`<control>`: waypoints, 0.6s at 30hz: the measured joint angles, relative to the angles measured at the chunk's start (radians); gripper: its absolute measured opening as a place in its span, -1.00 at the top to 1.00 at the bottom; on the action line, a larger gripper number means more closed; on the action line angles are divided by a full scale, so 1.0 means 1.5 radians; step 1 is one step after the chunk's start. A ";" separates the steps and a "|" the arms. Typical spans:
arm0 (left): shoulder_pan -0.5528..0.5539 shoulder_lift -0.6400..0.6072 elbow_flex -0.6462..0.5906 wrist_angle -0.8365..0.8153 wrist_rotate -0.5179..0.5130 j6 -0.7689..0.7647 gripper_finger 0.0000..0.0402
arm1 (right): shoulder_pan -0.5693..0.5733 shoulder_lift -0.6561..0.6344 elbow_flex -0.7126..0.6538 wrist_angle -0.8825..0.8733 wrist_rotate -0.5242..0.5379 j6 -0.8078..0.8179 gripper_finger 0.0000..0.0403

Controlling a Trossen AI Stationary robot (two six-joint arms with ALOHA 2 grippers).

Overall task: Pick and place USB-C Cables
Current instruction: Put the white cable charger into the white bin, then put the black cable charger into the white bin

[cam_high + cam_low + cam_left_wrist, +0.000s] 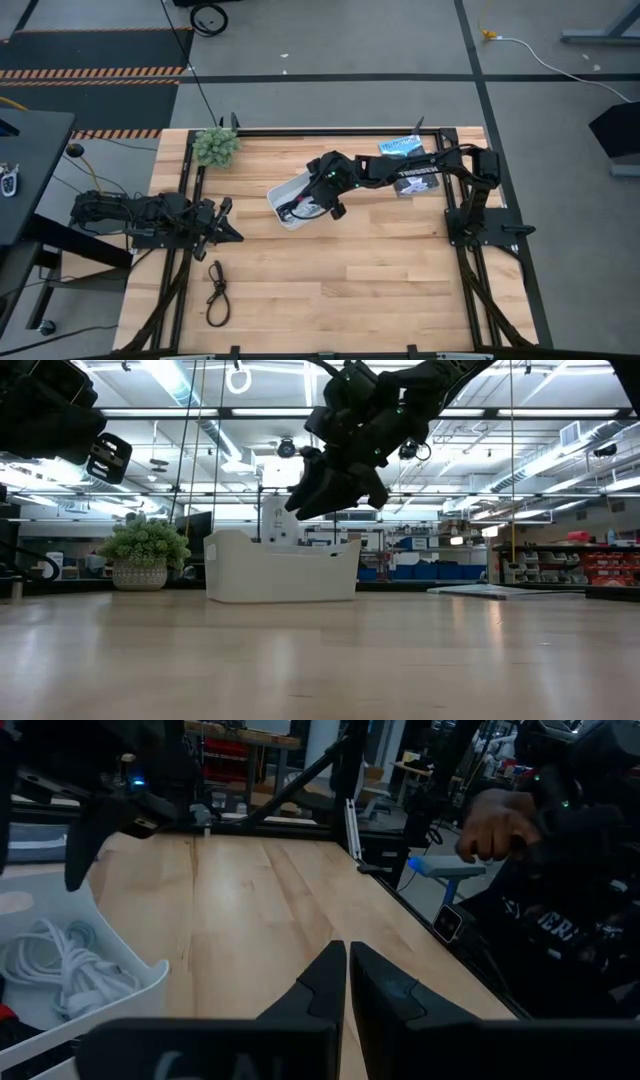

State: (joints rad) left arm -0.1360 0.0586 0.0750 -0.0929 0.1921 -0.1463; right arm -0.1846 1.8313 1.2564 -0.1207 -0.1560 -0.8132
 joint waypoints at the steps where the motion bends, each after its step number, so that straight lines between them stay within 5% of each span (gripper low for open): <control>1: 0.000 0.000 0.000 0.000 0.000 0.000 0.88 | 0.002 0.000 0.000 0.000 0.001 0.009 -0.01; 6: 0.000 0.000 0.000 0.000 0.000 0.000 0.88 | 0.034 0.000 0.000 -0.005 0.014 0.057 -0.07; 18: 0.000 0.000 0.000 0.000 0.000 0.000 0.88 | 0.174 0.000 0.000 -0.026 0.188 0.198 -0.05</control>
State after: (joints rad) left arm -0.1360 0.0586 0.0750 -0.0929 0.1921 -0.1463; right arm 0.0771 1.8313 1.2564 -0.1591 0.1263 -0.5159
